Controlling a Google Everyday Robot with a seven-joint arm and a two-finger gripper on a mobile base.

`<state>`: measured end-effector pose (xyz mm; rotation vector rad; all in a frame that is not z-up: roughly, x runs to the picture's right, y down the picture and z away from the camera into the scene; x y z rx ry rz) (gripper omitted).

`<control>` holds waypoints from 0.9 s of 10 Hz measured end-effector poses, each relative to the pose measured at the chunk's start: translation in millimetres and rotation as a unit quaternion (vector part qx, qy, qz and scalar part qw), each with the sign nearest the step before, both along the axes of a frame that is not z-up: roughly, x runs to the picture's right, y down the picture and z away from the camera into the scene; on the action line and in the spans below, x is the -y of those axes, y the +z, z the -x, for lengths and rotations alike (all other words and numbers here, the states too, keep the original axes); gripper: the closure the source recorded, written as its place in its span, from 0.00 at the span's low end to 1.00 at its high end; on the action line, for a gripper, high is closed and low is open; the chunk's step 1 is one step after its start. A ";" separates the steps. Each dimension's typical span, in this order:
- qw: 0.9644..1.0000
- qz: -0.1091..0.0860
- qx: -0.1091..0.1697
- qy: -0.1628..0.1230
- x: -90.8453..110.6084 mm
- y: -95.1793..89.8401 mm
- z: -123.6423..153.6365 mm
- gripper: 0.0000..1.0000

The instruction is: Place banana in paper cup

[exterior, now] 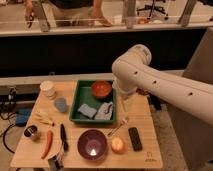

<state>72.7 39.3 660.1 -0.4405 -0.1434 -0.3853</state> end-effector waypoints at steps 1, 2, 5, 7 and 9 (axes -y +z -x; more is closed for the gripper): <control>1.000 -0.002 0.005 -0.007 2.2 0.2 0.9 0.20; 1.000 -0.004 0.008 -0.015 3.8 0.8 2.9 0.20; 0.999 -0.008 0.021 -0.035 9.9 5.2 31.1 0.20; 0.999 -0.014 0.026 -0.039 14.7 8.7 39.4 0.20; 0.998 -0.019 0.030 -0.052 16.5 9.4 38.3 0.20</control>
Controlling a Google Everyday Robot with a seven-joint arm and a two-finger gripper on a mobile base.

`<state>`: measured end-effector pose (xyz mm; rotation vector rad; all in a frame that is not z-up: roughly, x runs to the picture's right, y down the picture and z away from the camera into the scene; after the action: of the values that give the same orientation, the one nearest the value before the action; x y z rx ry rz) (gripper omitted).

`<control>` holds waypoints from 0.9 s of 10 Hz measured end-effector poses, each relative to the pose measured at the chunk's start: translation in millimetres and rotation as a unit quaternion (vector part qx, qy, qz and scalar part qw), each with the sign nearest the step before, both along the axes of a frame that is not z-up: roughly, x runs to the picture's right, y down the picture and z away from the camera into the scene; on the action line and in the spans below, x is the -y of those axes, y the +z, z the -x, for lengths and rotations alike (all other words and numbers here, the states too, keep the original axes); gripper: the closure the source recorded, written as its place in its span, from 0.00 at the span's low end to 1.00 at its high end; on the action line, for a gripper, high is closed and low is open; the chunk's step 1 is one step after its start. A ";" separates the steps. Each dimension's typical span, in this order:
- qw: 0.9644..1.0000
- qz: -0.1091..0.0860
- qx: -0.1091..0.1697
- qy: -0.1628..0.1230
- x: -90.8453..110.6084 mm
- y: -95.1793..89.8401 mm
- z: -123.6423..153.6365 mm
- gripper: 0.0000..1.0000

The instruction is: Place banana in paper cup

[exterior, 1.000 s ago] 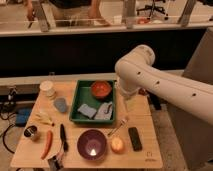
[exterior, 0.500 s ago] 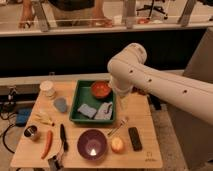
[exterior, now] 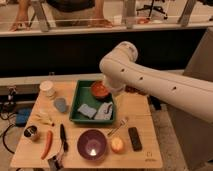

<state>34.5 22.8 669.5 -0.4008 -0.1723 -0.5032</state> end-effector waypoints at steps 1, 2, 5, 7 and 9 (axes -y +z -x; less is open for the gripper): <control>1.000 -0.001 0.004 -0.007 0.1 0.3 7.3 0.20; 1.000 -0.005 0.009 -0.017 2.8 1.4 21.5 0.20; 0.999 -0.012 0.021 -0.039 6.9 3.5 37.1 0.20; 0.998 -0.014 0.026 -0.051 10.3 3.5 44.5 0.20; 0.997 -0.018 0.036 -0.069 13.8 3.8 65.1 0.20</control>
<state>-30.7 9.0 673.3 -0.3600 -0.2058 -0.6557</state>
